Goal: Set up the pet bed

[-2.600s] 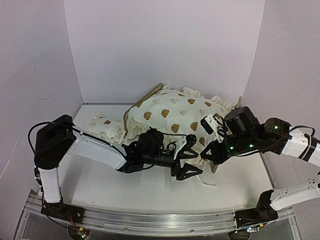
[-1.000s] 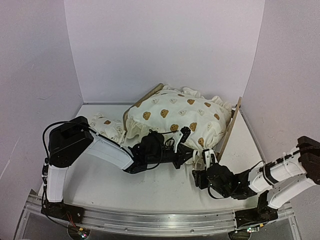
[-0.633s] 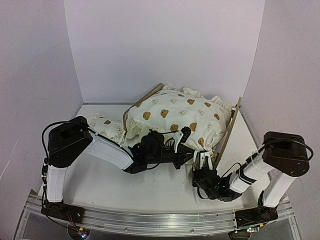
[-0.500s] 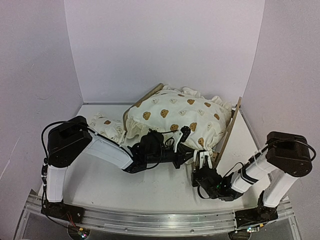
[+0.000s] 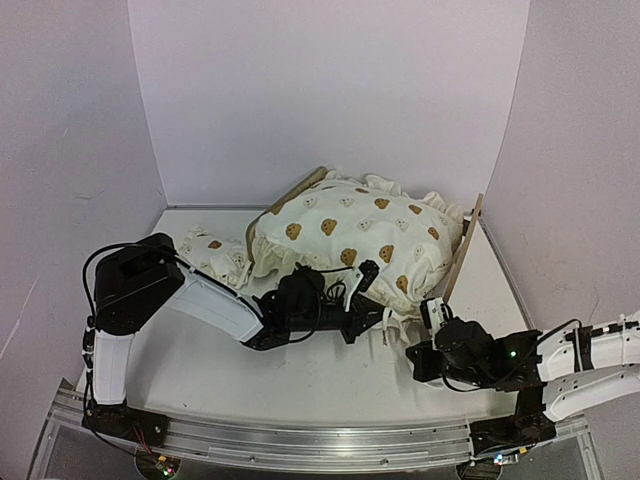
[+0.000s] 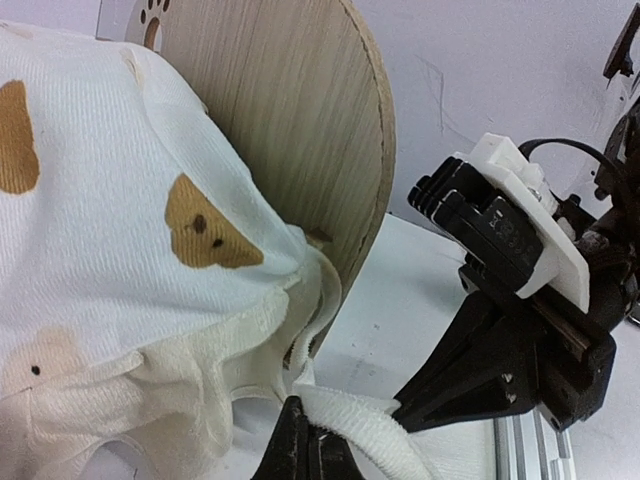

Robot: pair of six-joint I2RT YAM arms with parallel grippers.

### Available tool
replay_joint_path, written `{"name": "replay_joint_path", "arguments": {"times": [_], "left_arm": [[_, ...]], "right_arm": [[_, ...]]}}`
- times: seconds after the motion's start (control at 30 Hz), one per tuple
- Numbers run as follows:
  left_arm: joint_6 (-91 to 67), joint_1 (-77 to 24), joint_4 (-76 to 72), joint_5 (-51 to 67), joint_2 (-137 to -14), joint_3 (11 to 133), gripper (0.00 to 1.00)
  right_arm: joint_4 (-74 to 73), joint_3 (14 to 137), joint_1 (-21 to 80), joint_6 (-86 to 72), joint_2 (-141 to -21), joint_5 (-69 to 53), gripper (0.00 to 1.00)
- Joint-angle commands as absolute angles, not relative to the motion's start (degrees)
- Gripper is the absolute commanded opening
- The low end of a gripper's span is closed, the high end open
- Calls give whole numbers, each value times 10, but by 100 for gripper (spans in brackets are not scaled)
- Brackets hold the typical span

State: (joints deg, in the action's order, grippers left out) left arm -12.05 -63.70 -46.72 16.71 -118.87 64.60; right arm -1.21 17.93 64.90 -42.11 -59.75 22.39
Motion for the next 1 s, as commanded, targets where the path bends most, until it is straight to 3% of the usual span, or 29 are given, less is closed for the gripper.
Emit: {"name": "replay_joint_path", "arguments": {"times": [0.0, 0.13, 0.27, 0.57, 0.6, 0.7, 0.77, 0.87, 0.97], "left_arm": [[-109, -638, -500, 189, -1146, 631, 0], [-87, -648, -498, 201, -1137, 615, 0], [-76, -664, -491, 227, -1140, 606, 0], [-34, -695, -405, 227, -1160, 618, 2], [-31, -695, -394, 229, -1157, 619, 7], [-27, -692, -377, 233, -1136, 609, 41], [-34, -687, -377, 242, -1120, 604, 55], [-60, -675, -377, 281, -1107, 615, 72], [-85, -666, -376, 276, -1111, 634, 74]], "right_arm": [[-168, 184, 645, -442, -549, 215, 0], [-197, 177, 637, -447, -499, 227, 0], [-195, 195, 628, -432, -522, 248, 0], [-61, 191, 592, -337, -536, 228, 0], [-44, 184, 586, -331, -536, 214, 0], [-21, 177, 572, -314, -540, 189, 0], [-21, 181, 568, -307, -546, 187, 0], [-21, 183, 564, -303, -547, 189, 0], [-28, 186, 560, -301, -548, 184, 0]]}}
